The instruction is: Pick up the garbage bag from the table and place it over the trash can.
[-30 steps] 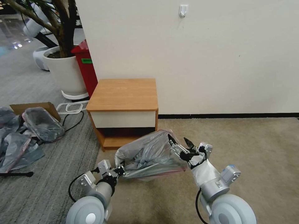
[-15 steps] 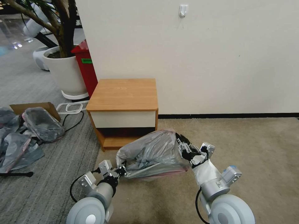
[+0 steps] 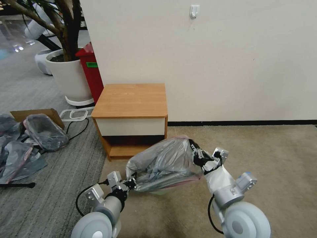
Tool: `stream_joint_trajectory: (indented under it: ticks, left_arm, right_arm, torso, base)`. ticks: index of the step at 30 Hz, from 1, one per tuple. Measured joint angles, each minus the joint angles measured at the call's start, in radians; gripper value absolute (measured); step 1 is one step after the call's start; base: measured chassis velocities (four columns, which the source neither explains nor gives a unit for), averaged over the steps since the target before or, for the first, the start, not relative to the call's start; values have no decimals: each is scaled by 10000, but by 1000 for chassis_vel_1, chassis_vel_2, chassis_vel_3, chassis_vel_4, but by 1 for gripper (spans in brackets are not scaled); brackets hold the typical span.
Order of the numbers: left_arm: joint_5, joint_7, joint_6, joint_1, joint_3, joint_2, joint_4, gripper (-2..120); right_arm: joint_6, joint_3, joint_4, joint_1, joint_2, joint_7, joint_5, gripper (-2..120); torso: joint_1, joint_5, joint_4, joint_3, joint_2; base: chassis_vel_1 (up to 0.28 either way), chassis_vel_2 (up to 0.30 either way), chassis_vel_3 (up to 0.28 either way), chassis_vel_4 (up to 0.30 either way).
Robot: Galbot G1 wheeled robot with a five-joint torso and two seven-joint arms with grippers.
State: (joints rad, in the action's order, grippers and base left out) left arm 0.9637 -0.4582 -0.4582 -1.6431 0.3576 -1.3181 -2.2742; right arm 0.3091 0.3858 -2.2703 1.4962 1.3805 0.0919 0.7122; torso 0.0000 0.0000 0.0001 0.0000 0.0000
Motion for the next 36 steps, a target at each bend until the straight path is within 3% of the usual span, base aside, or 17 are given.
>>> stream_joint_trajectory:
  ticks: [11,25,36]
  left_arm:
    - [286,375,-27,-60,162,13,-142,3]
    - [1964,725,-198,-39,621,9,-282,3]
    - [3232,816,-528,-32,1030,59,-478,4]
  right_arm:
    - [1296,297,632,-585,-342,700,473,0]
    - [1226,943,1473,-504,-582,33,680,0]
    - [536,1133,2749,-620,-548,-796,642,0]
  torso:
    - [0,1,0,0,0]
    - [0,-1,-1,0,0]
    - [0,1,-1,0,1]
  base:
    - [0,0,0,0]
    - [0,0,0,0]
    - [0,0,0,0]
